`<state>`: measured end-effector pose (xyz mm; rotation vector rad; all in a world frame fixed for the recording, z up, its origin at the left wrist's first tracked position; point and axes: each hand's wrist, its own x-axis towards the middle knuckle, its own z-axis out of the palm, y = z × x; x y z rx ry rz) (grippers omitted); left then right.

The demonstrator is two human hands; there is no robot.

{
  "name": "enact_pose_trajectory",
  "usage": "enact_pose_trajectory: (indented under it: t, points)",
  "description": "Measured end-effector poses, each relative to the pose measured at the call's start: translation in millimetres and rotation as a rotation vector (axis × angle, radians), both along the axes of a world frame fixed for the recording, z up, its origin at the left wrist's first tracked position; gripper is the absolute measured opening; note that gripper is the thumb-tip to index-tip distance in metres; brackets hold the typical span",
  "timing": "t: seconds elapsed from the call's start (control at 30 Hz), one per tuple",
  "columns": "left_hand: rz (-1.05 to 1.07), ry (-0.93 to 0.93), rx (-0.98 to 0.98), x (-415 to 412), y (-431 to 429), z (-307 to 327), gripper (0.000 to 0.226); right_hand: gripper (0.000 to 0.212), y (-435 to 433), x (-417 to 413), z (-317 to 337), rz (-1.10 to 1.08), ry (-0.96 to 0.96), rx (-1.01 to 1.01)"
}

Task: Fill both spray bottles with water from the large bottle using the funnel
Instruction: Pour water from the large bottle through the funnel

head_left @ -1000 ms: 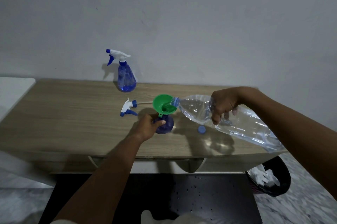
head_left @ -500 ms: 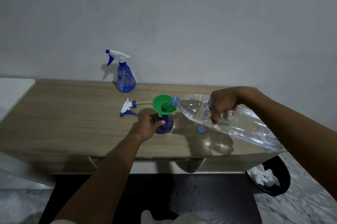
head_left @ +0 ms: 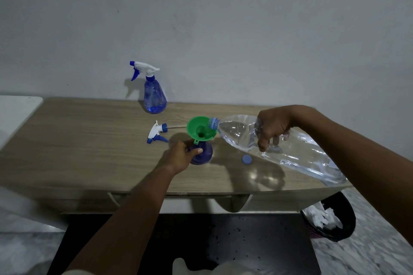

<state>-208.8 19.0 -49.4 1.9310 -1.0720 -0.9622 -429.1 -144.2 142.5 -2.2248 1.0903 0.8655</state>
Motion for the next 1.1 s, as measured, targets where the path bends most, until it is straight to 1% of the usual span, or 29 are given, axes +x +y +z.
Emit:
enact_pose_trajectory:
  t: [0.13,0.27,0.4,0.5,0.6,0.83,1.1]
  points:
    - [0.011,0.0,0.006,-0.6,0.8,1.7,0.042,0.014,0.0,0.5,0.6,0.007,0.004,-0.008]
    - [0.014,0.031,-0.012,-3.6,-0.3,5.3,0.037,0.015,0.3,1.2,0.5,0.011,0.012,-0.008]
    - [0.012,-0.001,0.007,0.6,0.0,-1.6,0.039,0.014,0.8,1.0,1.1,0.013,0.018,-0.008]
    - [0.013,-0.02,0.002,0.2,-0.2,-1.1,0.039,0.019,1.4,0.7,1.8,0.012,0.02,-0.011]
    - [0.009,0.01,-0.019,-1.1,-0.9,-0.4,0.035,0.017,1.3,0.8,1.5,0.013,0.018,-0.015]
    - [0.006,0.033,-0.048,-5.7,-0.9,5.4,0.036,0.015,1.1,-0.2,1.3,0.016,0.016,-0.011]
    - [-0.001,0.05,-0.045,-8.0,0.7,9.5,0.036,0.017,1.2,-0.4,1.5,0.016,0.018,-0.01]
